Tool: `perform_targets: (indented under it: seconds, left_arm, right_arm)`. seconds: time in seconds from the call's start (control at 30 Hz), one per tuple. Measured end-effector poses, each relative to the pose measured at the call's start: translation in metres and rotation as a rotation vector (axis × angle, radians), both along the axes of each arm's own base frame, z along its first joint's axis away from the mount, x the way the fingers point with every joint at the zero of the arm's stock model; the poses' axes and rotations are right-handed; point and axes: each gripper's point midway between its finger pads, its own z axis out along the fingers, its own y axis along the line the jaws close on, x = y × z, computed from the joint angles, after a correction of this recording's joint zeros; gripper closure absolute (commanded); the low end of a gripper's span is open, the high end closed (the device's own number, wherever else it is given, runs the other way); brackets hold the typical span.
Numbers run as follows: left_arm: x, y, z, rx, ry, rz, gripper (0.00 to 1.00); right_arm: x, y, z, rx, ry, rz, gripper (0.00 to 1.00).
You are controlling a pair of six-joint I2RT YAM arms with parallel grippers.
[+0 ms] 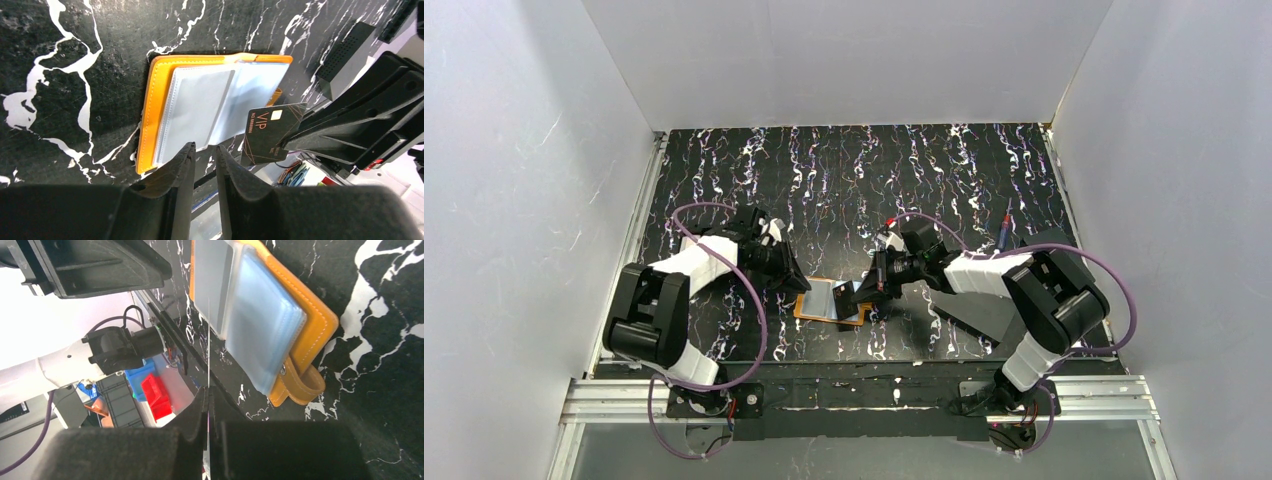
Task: Put the credit cards into the card holder
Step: Insert the credit card into the card holder.
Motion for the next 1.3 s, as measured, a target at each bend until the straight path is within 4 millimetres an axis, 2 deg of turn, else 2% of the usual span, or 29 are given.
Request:
perform_targets:
  seconds: [0.33, 0.77, 0.9, 1.03, 1.3]
  left_arm:
    - [-0.01, -0.001, -0.03, 0.033, 0.057, -0.015, 0.83]
    - [-0.01, -0.002, -0.033, 0.031, 0.046, -0.018, 0.85]
    - [-0.01, -0.002, -0.033, 0.03, 0.046, -0.018, 0.85]
    - [-0.01, -0.002, -0.033, 0.03, 0.046, -0.017, 0.85]
    - [-0.011, -0.002, -0.034, 0.031, 0.047, -0.017, 0.85]
  right_arm:
    - [-0.001, 0.005, -0.019, -0.024, 0.03, -0.004, 0.99]
    - [0.002, 0.013, -0.02, 0.0, 0.027, -0.015, 0.99]
    - [0.003, 0.012, -0.019, -0.013, 0.018, -0.029, 0.99]
    - [0.004, 0.012, -0.009, 0.001, -0.012, -0.023, 0.99]
    - [0.003, 0.012, -0.013, -0.006, -0.006, -0.021, 0.99]
